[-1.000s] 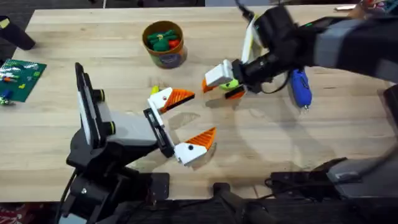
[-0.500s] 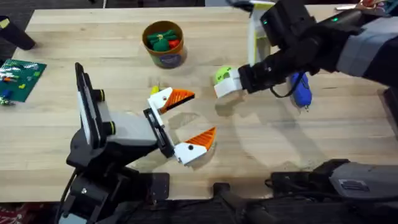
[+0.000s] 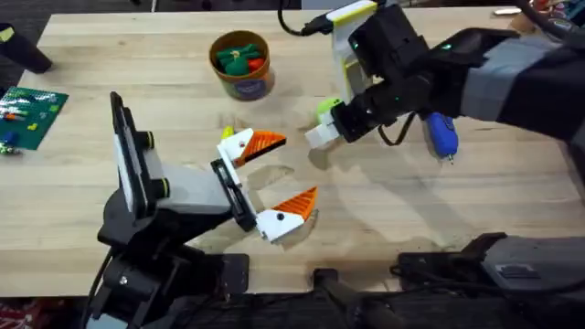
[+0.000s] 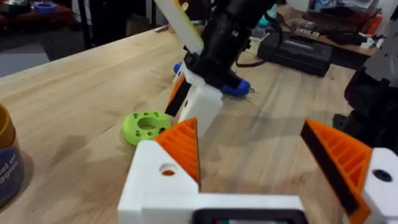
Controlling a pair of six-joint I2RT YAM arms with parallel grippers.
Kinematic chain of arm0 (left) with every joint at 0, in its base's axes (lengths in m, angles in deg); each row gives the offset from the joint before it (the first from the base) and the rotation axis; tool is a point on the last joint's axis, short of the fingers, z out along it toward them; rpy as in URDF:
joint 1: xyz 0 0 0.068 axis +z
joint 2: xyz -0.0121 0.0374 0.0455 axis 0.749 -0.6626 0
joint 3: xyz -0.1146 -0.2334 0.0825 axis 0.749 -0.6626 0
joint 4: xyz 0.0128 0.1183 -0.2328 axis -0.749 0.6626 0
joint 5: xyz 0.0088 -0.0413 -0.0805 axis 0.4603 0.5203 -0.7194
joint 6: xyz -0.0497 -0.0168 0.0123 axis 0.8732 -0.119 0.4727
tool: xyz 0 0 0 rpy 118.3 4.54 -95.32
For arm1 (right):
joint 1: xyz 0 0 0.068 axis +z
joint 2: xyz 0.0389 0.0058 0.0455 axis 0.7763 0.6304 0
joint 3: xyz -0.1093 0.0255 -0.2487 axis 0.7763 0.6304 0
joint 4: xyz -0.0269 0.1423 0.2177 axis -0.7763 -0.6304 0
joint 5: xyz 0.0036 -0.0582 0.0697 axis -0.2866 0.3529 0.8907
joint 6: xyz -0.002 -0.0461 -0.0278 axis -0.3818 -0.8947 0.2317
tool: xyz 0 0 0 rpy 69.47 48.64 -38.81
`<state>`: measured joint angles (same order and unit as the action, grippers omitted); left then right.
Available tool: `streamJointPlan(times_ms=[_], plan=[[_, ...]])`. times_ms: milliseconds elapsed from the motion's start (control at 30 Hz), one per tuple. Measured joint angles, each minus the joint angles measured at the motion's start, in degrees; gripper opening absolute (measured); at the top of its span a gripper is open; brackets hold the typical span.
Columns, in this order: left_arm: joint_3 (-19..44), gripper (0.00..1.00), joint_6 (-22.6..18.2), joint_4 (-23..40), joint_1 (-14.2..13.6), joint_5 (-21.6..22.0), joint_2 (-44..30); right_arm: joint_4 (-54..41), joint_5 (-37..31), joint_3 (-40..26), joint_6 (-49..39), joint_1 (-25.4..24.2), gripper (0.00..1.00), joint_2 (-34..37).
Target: Pick up the gripper from the table and insert it into the empty holder that is missing its gripper. Then pick up a screw, insert it into the mounting hole, and use the screwdriver to tighten it. Finally, clean up the table by picking up the vegetable and placing it into the bucket.
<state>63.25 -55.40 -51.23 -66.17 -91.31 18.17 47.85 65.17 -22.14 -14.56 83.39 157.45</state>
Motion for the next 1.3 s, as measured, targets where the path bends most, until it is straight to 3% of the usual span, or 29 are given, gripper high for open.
streamJointPlan(times_ms=[333, 1300], plan=[[0.0, 0.986, 0.0, 0.0, 0.0, 0.0, 0.0, 1.3, -1.0, 0.0, 0.3, 0.0, 0.521, 3.0], [0.0, 0.986, 0.0, 0.0, 0.0, 0.0, 0.0, 4.7, -2.1, -0.2, 0.5, 0.0, 0.565, 6.7]])
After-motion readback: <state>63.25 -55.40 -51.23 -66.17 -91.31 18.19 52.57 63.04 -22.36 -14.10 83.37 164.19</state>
